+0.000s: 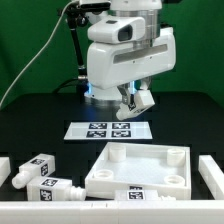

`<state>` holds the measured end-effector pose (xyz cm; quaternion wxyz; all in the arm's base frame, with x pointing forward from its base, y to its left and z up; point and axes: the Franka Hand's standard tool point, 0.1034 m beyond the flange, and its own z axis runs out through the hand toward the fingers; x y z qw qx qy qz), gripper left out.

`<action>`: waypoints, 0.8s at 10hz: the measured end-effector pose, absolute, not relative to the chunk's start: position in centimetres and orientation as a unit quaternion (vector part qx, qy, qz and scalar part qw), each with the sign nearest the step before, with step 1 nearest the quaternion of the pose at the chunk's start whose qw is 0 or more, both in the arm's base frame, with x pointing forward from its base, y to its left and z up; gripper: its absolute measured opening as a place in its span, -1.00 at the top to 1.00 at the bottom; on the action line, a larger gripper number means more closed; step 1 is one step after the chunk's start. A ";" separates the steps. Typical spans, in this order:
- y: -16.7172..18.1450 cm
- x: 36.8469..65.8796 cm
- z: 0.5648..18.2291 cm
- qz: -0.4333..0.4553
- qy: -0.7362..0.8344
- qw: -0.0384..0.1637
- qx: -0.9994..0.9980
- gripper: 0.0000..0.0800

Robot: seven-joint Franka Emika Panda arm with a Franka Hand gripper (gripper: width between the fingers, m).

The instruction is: Assemble one leg

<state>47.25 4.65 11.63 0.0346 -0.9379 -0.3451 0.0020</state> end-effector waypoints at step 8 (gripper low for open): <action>9.5 53.2 14.0 -0.005 -0.225 0.100 -0.969 0.30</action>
Offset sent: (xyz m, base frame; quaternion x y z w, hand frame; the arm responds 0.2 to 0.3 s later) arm 0.0489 0.0554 0.0147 0.0292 0.0234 0.0393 0.9985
